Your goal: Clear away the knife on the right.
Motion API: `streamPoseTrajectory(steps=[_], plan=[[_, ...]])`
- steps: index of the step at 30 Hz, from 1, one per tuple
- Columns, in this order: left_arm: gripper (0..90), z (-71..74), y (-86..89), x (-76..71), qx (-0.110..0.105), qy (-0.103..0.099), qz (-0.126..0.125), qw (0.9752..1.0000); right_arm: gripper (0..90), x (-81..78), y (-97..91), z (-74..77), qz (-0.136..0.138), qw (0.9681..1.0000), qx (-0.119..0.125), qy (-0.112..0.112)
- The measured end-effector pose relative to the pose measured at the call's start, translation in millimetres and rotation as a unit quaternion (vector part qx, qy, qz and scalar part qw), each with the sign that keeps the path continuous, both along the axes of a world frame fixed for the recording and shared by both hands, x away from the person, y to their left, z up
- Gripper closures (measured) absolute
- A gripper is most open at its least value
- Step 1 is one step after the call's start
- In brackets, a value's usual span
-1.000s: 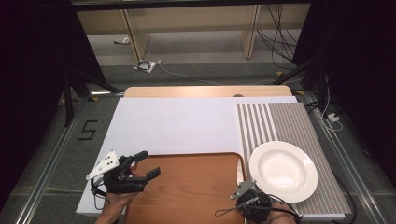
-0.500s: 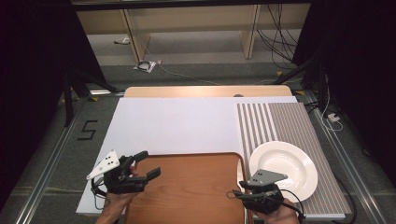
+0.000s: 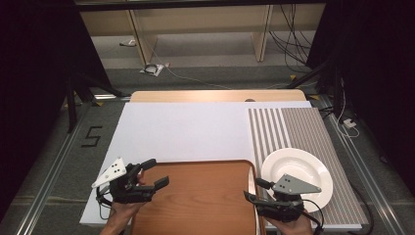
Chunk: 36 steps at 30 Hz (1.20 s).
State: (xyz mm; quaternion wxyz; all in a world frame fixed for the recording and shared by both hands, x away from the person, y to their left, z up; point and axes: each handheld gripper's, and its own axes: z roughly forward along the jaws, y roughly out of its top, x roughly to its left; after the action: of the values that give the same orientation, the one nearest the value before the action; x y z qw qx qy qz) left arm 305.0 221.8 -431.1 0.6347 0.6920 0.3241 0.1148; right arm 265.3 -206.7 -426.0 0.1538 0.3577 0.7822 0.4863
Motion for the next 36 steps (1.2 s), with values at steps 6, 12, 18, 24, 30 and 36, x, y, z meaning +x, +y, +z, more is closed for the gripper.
streamPoseTrajectory(steps=[6,12,18,24,30,36], plan=[[15.9,-0.4,-1.5,0.3,0.005,0.002,-0.007,1.0,36.3,-1.7,-3.4,2.1,-0.007,0.9995,0.02,-0.023],[15.9,-0.6,-2.4,0.5,0.005,0.005,-0.012,0.9999,32.3,-3.6,-7.7,3.6,-0.022,0.9981,0.035,-0.046],[15.9,-1.3,-4.2,0.4,0.01,0.009,-0.021,0.9997,26.2,-4.6,-12.8,4.8,-0.035,0.9962,0.044,-0.067],[15.8,-1.5,-5.2,1.0,0.012,0.012,-0.025,0.9995,21.7,-4.2,-17.0,5.2,-0.047,0.9944,0.046,-0.082],[15.9,-1.4,-5.2,0.9,0.013,0.011,-0.023,0.9996,19.1,-4.5,-19.6,5.8,-0.057,0.9929,0.051,-0.091],[15.9,-1.2,-5.3,0.7,0.013,0.009,-0.022,0.9996,19.1,-5.2,-18.4,5.6,-0.055,0.993,0.047,-0.094]])
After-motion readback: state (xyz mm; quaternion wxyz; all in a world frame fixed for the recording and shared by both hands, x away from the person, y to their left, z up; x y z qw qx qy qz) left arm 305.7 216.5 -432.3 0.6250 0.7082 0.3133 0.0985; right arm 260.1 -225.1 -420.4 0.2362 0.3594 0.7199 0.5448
